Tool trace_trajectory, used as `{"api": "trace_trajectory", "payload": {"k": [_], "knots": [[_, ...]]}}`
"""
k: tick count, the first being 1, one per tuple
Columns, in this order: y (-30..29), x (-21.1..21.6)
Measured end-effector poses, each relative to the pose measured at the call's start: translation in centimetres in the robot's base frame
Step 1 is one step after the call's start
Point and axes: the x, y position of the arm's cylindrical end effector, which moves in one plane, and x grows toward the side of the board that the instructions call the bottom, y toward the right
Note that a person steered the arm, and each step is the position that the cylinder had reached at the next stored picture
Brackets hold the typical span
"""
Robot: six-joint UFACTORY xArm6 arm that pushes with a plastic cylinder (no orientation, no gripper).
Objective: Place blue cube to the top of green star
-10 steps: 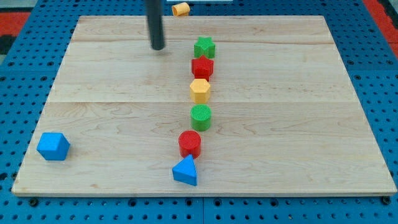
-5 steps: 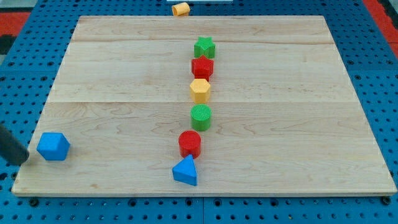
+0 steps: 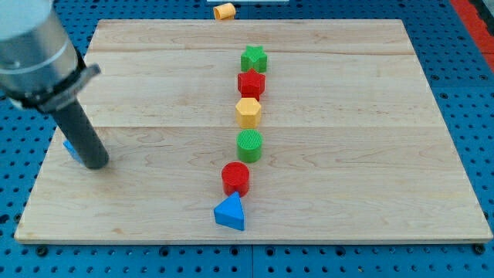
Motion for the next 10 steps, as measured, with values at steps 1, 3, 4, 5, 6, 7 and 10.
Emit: {"api": "trace_trajectory", "payload": {"k": [1,3,4,5,6,7,10], "knots": [[-3.3,0.8],[-5.1,-3.9],[-4.1,-7.8],[0.5,-9.3],[4.6,-12.5],[4.2,-16.6],[1.3,-18.9]]}}
